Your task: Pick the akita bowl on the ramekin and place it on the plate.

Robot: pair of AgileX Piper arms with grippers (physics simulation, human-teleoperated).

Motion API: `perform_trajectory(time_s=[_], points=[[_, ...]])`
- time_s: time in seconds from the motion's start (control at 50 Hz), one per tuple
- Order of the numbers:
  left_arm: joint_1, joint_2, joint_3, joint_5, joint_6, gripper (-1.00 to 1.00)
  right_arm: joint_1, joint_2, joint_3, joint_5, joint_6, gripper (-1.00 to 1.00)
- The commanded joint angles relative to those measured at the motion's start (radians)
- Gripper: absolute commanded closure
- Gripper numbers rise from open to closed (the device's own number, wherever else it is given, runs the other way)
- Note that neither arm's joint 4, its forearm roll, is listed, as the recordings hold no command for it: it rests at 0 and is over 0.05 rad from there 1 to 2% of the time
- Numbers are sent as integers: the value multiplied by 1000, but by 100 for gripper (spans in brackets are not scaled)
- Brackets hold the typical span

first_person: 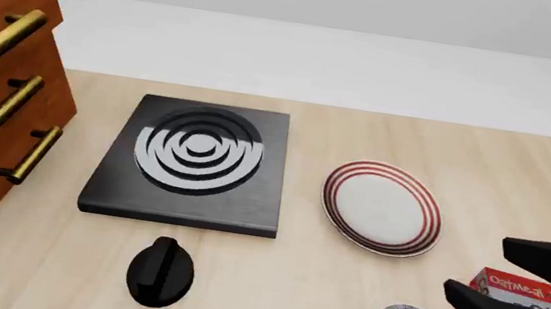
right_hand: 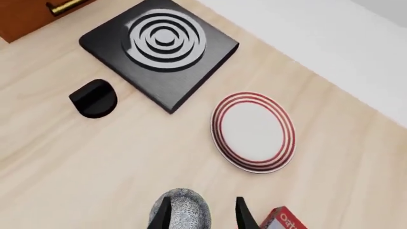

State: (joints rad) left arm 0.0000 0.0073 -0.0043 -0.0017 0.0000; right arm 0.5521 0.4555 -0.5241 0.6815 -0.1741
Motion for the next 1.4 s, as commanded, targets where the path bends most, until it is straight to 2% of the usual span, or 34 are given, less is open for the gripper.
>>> perform_trajectory(time_s=[0.02, 0.06, 0.18, 0.3, 0.44, 0.54, 0.7, 1.16, 1.4], points=[[0, 0, 0, 0, 0, -100, 69, 93, -68, 86, -38, -100], [0, 0, 0, 0, 0, -100, 92, 115, -92, 95, -19, -100], [0, 0, 0, 0, 0, -100, 141, 175, -98, 90, -18, -100], [0, 0, 0, 0, 0, -100, 153, 205, -100, 105, -43, -100], [0, 0, 0, 0, 0, -100, 197, 242, -143, 150, -17, -100], [0, 0, 0, 0, 0, -100, 209, 286, -175, 193, -53, -100], [0, 0, 0, 0, 0, -100, 252, 343, -190, 205, -62, -100], [0, 0, 0, 0, 0, -100, 301, 418, -115, 171, -44, -100], [0, 0, 0, 0, 0, -100, 324, 413, -88, 166, -10, -100]])
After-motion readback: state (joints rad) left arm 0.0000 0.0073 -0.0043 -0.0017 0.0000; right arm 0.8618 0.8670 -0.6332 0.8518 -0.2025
